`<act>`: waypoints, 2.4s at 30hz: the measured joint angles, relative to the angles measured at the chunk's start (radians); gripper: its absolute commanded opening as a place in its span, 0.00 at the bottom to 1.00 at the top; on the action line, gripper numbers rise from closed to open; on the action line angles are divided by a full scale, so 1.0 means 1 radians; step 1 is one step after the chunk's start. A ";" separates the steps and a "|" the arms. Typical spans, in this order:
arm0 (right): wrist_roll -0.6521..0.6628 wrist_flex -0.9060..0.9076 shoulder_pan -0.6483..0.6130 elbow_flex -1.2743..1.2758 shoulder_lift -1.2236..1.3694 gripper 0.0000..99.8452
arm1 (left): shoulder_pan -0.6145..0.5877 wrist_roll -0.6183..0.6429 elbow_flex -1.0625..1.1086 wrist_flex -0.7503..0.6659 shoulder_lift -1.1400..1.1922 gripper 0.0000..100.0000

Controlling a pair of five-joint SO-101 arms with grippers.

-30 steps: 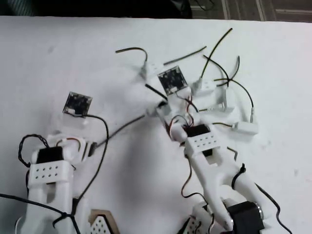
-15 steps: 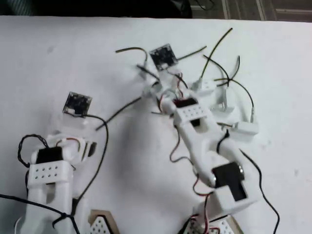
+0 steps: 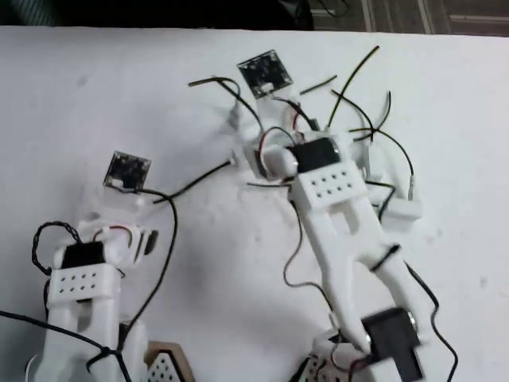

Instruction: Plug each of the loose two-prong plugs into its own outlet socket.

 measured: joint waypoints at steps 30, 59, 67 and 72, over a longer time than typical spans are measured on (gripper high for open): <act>-0.199 -0.008 -0.048 0.918 -0.901 0.02 | 0.044 0.000 0.063 -0.034 -0.091 0.02; -0.199 -0.120 -0.051 1.436 -1.505 0.02 | 0.213 -0.058 0.422 0.245 -0.945 0.06; -0.199 0.063 -0.051 1.436 -1.556 0.02 | 0.209 -0.058 0.422 0.384 -0.945 0.03; -0.199 0.098 -0.051 1.436 -1.556 0.02 | 0.209 -0.058 0.422 0.387 -0.945 0.03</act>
